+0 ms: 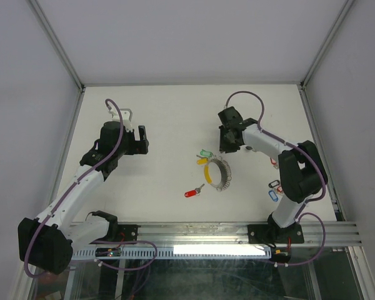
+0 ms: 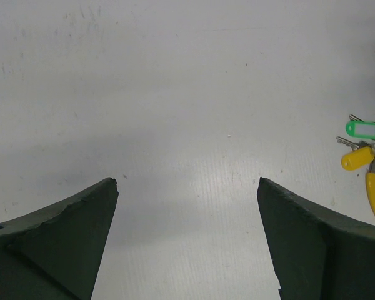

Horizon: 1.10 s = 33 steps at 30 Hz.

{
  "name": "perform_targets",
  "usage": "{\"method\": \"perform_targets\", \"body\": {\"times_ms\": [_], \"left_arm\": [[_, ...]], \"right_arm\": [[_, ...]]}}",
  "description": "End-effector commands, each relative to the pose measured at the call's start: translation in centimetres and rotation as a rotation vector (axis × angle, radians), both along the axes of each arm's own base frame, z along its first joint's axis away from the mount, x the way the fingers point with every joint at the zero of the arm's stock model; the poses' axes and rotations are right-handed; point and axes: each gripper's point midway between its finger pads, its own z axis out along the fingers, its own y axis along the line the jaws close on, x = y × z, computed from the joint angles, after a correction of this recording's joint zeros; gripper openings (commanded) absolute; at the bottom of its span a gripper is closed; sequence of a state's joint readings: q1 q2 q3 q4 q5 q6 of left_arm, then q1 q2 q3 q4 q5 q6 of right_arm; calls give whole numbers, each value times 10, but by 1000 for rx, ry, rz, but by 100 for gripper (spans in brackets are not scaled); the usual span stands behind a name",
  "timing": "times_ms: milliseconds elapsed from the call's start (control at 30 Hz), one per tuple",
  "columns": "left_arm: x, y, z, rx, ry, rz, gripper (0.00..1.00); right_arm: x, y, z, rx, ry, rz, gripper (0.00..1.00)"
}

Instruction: Put the keys on the keyring

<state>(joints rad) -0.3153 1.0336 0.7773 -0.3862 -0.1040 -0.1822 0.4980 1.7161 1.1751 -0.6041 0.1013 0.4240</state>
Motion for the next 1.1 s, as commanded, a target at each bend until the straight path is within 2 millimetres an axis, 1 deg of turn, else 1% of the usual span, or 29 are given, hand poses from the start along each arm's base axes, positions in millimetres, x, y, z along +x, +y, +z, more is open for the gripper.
{"method": "perform_targets", "body": {"times_ms": [0, 133, 300, 367, 600, 700, 833, 967, 1067], "left_arm": [[8, -1, 22, 5, -63, -4, 92], [7, 0, 22, 8, -64, 0, 92], [7, 0, 21, 8, -63, -1, 92], [8, -1, 22, 7, -64, -1, 92], [8, -1, 20, 11, -59, -1, 92], [9, -1, 20, 11, -56, -2, 92], [8, -1, 20, 11, -56, -3, 92], [9, -1, 20, 10, -58, -3, 92], [9, -1, 21, 9, -58, -3, 92]], "right_arm": [[24, 7, 12, 24, -56, -2, 26], [27, 13, 2, 48, -24, 9, 26], [29, 18, -6, 57, 1, 34, 26], [28, 18, -9, 58, 14, 40, 26], [13, 21, -21, 81, 80, 82, 25], [10, 24, -20, 108, 87, 96, 24], [7, 29, -13, 143, 87, 126, 21], [4, 31, -8, 164, 93, 146, 11], [0, 33, -5, 179, 99, 158, 8]]}}
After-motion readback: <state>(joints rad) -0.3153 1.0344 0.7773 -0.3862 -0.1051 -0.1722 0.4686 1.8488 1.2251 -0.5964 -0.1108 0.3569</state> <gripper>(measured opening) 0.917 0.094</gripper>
